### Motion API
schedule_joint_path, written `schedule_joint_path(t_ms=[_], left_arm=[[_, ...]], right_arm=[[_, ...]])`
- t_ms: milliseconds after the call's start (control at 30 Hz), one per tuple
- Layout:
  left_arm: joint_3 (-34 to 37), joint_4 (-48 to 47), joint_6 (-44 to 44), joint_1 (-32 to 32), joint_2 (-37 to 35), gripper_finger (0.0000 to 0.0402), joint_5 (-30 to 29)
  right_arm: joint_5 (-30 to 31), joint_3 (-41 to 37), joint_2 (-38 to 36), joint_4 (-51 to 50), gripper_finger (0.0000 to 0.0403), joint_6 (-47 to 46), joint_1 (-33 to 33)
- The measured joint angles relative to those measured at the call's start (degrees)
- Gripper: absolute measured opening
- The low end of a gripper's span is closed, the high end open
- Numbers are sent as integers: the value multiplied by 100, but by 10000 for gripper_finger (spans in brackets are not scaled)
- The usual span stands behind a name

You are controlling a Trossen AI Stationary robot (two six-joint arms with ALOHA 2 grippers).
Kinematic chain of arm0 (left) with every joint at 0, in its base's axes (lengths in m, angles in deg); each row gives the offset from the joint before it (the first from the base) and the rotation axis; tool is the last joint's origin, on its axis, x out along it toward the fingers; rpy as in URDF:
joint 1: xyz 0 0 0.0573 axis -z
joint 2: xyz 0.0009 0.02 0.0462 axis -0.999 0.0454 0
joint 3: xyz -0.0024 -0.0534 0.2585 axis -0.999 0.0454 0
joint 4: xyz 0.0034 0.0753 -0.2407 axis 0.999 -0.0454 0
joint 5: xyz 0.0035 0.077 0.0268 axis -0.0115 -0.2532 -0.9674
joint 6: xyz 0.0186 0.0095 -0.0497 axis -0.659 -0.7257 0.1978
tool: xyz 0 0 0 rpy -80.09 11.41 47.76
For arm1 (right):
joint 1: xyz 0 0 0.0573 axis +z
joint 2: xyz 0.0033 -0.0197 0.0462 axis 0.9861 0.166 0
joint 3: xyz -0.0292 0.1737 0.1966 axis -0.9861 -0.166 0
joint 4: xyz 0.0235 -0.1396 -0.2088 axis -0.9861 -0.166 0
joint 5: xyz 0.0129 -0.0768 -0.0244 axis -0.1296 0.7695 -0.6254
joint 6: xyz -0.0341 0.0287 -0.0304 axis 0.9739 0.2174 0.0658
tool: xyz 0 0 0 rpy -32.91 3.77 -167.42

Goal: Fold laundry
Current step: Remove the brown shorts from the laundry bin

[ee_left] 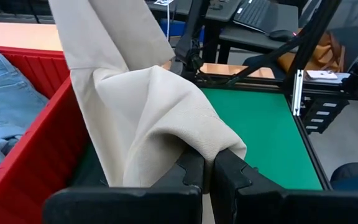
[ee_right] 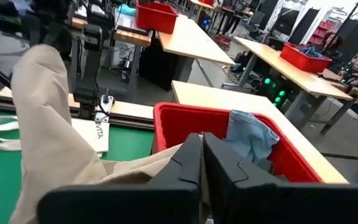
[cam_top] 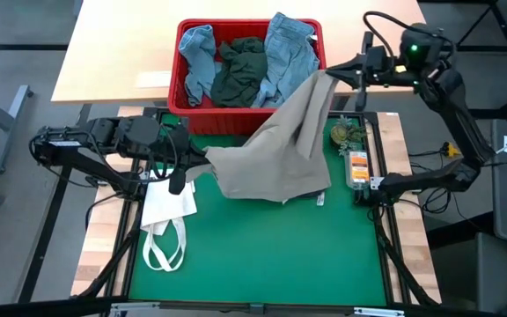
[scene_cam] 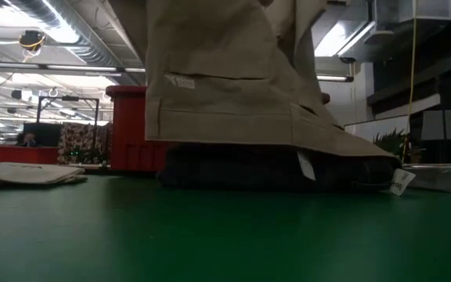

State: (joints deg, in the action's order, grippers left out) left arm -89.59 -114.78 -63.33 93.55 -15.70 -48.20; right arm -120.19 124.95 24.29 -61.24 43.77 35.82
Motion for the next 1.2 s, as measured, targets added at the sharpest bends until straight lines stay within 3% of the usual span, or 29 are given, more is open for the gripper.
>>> schedule_joint_path(t_ms=[200, 400, 600, 867, 1000, 1200], left_arm=[[0, -92, -6, 0, 0, 1, 0], [0, -121, -7, 0, 33, 4, 0], [-4, -113, -7, 0, 115, 4, -3], [-4, -42, -11, -11, 299, 5, -113], [-4, -45, -11, -14, 360, 5, -187], [-4, -54, -11, -13, 419, 6, -197]], right_arm=[[12, 0, 281, 53, 100, 51, -2], [54, -2, 325, 923, 176, 199, -2], [50, -2, 231, 1570, 198, 685, 2], [195, -2, 232, 906, 199, 1175, 787], [1142, -2, 282, -39, 199, 1260, 1652], [3667, -2, 679, -1478, 199, 1211, 3264]])
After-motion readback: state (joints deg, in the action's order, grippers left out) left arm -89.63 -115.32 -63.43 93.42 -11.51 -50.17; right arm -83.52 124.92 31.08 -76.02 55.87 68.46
